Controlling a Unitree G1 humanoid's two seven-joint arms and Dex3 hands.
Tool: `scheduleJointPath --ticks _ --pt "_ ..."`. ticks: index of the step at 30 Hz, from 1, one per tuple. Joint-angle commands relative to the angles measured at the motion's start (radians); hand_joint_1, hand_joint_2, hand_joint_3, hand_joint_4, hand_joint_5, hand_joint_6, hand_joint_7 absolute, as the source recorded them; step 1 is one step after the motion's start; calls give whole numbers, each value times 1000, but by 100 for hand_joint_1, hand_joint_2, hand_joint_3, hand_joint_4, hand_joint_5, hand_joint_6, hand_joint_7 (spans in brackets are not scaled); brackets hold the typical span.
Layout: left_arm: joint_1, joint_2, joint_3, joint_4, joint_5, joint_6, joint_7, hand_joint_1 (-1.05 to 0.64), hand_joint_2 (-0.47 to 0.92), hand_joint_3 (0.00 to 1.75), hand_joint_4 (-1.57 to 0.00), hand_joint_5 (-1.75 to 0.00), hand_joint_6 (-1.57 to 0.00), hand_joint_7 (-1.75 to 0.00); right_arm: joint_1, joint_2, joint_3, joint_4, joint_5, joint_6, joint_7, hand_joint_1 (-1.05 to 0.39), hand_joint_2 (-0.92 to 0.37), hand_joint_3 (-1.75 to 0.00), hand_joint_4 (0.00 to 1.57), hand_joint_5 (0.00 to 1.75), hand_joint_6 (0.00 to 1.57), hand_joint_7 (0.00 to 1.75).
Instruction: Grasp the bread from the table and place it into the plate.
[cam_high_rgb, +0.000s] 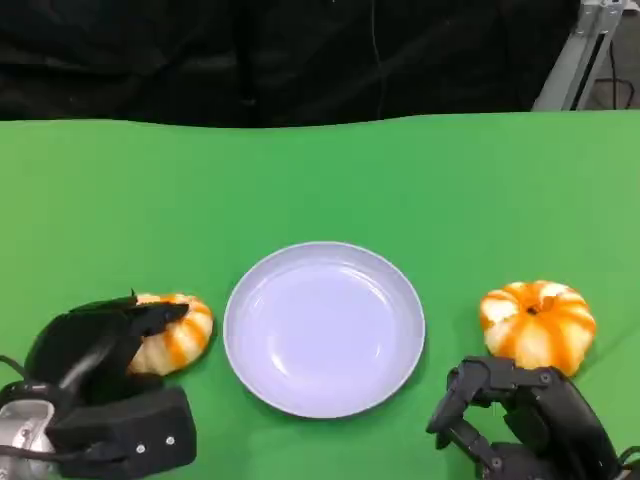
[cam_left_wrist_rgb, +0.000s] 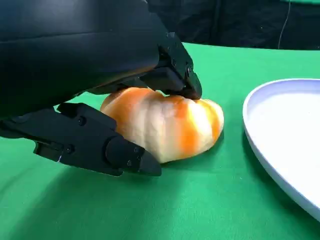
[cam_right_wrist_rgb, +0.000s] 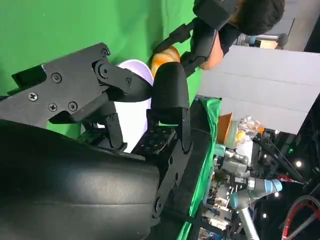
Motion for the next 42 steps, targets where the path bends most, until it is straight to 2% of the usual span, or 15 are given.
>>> scheduleJointPath --ticks 1,3,12,13,15,16,18,42 --pt "-11 -19 -7 52 -7 15 16 -13 92 6 -76 -117 -126 -8 0 -9 -9 -7 -6 -12 -12 -13 -69 -74 76 151 85 112" --pt "-13 -22 -9 58 -12 16 19 -12 92 6 -71 -129 -128 -8 0 -9 -9 -7 -7 -12 -15 -14 -69 -74 76 151 85 112" --pt "-16 -24 -14 70 -17 2 52 -11 92 6 -68 -136 -128 -9 0 -10 -9 -8 -11 -11 -17 -14 -69 -74 76 151 85 112" --pt "-15 -27 -13 76 -16 -8 74 -9 92 5 -63 -144 -123 -18 0 -10 -9 -9 -11 -11 -17 -13 -70 -74 76 151 85 112" --pt "-17 -29 -14 87 -15 -22 101 -8 92 4 -59 -152 -95 -73 0 -11 -9 -10 -12 -10 -18 -13 -70 -74 76 151 84 112" --pt "-18 -29 -16 91 -15 -25 105 -7 92 4 -59 -153 -90 -83 0 -11 -9 -10 -12 -10 -18 -13 -70 -74 76 151 84 112" --pt "-21 -29 -18 99 -16 -29 111 -7 92 4 -58 -154 -85 -92 0 -11 -8 -10 -12 -10 -18 -13 -70 -74 76 151 84 112" --pt "-26 -28 -24 109 -18 -35 119 -7 92 4 -58 -154 -82 -99 0 -11 -8 -10 -12 -10 -18 -13 -70 -74 76 151 84 113"
